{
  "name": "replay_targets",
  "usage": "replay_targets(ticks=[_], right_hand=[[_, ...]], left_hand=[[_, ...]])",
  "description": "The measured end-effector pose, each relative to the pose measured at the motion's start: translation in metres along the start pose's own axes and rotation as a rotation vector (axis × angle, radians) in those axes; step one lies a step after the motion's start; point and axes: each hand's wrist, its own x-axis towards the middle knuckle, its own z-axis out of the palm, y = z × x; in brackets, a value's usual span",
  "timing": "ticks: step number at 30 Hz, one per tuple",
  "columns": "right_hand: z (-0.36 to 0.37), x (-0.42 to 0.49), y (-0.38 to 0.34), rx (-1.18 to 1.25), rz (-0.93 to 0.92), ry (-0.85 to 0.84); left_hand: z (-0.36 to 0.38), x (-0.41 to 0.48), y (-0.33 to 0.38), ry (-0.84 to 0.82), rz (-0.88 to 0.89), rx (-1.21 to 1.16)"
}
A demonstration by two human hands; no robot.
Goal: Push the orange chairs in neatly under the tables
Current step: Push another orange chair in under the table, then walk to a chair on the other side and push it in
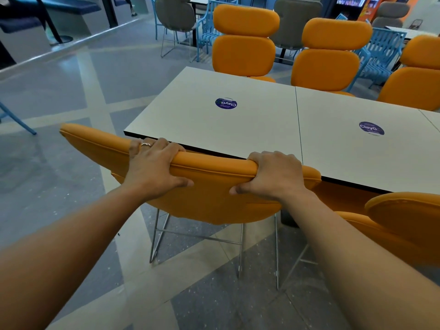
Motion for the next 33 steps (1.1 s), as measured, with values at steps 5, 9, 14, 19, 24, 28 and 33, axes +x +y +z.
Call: replay_targets(ticks=[5,9,14,19,24,28,33], right_hand=[[-0.011,0.008,-0.023,0.175,0.014,-0.120],[-0.018,0.020,-0.055,0.454,0.016,-0.099],[-0.020,0.051,-0.125,0.596,0.010,-0.017],[-0.018,0.088,-0.212,0.619,0.030,-0.003],[-0.015,0.136,-0.294,0.625,0.049,0.011],[-0.007,0.174,-0.341,0.594,0.018,-0.025],[0.004,0.225,-0.378,0.568,-0.014,-0.067]], left_hand=[[-0.019,0.001,-0.022,-0.096,0.069,-0.124],[-0.040,0.006,-0.053,-0.131,0.110,-0.330],[-0.067,0.009,-0.125,-0.039,0.173,-0.368],[-0.086,0.009,-0.226,0.034,0.140,-0.376],[-0.097,0.009,-0.328,-0.018,0.087,-0.356],[-0.098,0.010,-0.393,-0.078,0.029,-0.352],[-0.088,0.023,-0.454,-0.137,-0.021,-0.340]])
